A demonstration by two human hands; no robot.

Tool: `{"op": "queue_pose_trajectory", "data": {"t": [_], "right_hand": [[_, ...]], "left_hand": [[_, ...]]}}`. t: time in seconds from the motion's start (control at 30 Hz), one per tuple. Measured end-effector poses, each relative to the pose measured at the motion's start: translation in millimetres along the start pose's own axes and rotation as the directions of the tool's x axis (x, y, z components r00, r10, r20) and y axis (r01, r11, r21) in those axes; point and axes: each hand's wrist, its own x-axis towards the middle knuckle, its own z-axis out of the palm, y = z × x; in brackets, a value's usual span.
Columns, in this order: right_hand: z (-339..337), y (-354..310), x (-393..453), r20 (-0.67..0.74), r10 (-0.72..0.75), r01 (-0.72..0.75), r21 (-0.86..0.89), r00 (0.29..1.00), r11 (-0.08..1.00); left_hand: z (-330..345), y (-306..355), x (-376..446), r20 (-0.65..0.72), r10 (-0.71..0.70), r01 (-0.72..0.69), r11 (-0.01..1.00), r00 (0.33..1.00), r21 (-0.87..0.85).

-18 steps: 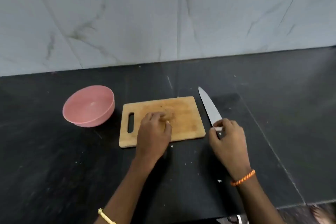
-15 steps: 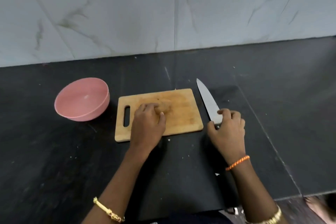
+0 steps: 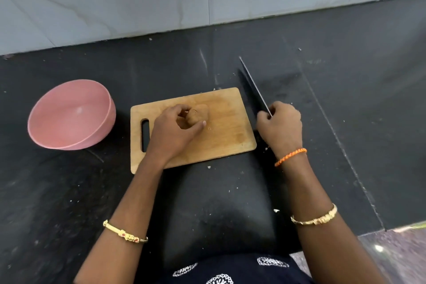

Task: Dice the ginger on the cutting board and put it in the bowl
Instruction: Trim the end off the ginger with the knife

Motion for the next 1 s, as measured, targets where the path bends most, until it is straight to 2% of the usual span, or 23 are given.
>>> {"op": "queue_pose_trajectory", "data": {"t": [0.13,0.23,0.37,0.57,0.77,0.87,1.0], "right_hand": [[13,-25,15,-0.028,0.036,-0.032,0.124,0.999,0.992],[24,-36,22,-0.005,0.044,-0.040,0.311,0.999,0.949],[33,-51,25,-0.022,-0.002,0.012,0.437,1.000,0.899],[36,-65,10,0.137,-0.209,0.156,0.325,0.968,0.933],[28,-49,-38,0.350,-0.250,0.108,0.378,0.903,0.919],[24,-40,-51,0.388,-0.260,0.126,0.339,0.884,0.932],[21,-40,-52,0.433,-0.288,0.190,0.255,0.854,0.948]], "left_hand": [[-2,-2,9,-0.026,0.017,-0.017,1.000,1.000,-0.021],[-2,-4,16,-0.055,-0.003,0.000,0.998,0.999,-0.058],[-4,-10,16,-0.046,-0.007,0.003,0.995,0.999,-0.100],[-12,-16,4,-0.089,-0.078,0.065,0.988,0.993,-0.142],[-6,-9,-27,-0.171,-0.213,0.184,0.968,0.962,-0.169],[-1,-3,-34,-0.089,-0.212,0.194,0.966,0.973,-0.172],[-9,-1,-28,0.087,-0.255,0.267,0.949,0.963,-0.167]]}}
